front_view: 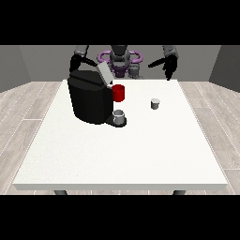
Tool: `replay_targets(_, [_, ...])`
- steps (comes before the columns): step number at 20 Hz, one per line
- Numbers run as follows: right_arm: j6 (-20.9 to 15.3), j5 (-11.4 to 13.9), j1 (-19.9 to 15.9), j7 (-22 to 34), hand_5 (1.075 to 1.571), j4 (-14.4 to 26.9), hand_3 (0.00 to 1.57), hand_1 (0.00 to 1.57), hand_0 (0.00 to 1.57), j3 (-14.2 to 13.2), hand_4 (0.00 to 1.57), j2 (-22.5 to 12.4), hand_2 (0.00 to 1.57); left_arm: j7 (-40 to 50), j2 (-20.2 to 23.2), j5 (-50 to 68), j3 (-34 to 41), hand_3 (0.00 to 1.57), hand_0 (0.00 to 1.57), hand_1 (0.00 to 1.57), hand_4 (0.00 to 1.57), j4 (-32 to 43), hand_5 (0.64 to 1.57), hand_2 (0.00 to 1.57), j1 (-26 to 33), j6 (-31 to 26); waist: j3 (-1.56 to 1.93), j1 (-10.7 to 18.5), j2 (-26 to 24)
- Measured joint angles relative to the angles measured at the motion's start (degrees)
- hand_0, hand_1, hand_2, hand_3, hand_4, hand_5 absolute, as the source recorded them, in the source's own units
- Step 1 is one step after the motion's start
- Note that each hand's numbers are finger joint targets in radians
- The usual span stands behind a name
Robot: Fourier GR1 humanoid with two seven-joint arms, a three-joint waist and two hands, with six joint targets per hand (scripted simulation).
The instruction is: Insert the coffee pod into the coffee machine and close the lid
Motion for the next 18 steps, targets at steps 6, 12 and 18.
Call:
replay_targets(6, [0.5,0.0,-3.0,1.6,1.571,-1.4,0.00,0.00,0.00,1.3,0.00,1.1,0.00,0.3,4.1,-3.5,1.5,0.00,0.00,0.00,0.00,8.4,1.571,0.00,-6.7,-1.6,0.00,-3.2,3.9])
replay_targets(12, [0.0,1.8,-6.2,4.1,1.571,-0.5,0.00,0.00,0.00,2.2,0.00,1.5,0.00,1.5,7.2,-7.3,1.4,0.00,0.00,0.00,0.00,15.9,1.571,0.00,-13.1,-3.4,0.00,-4.9,7.6])
replay_targets(18, [-0.3,1.2,-8.3,4.0,1.571,1.5,0.00,0.00,0.00,1.9,0.00,2.6,0.00,-1.4,7.8,-12.1,0.1,0.00,0.00,0.00,0.00,23.0,1.571,0.00,-16.3,-2.8,0.00,-4.5,10.1])
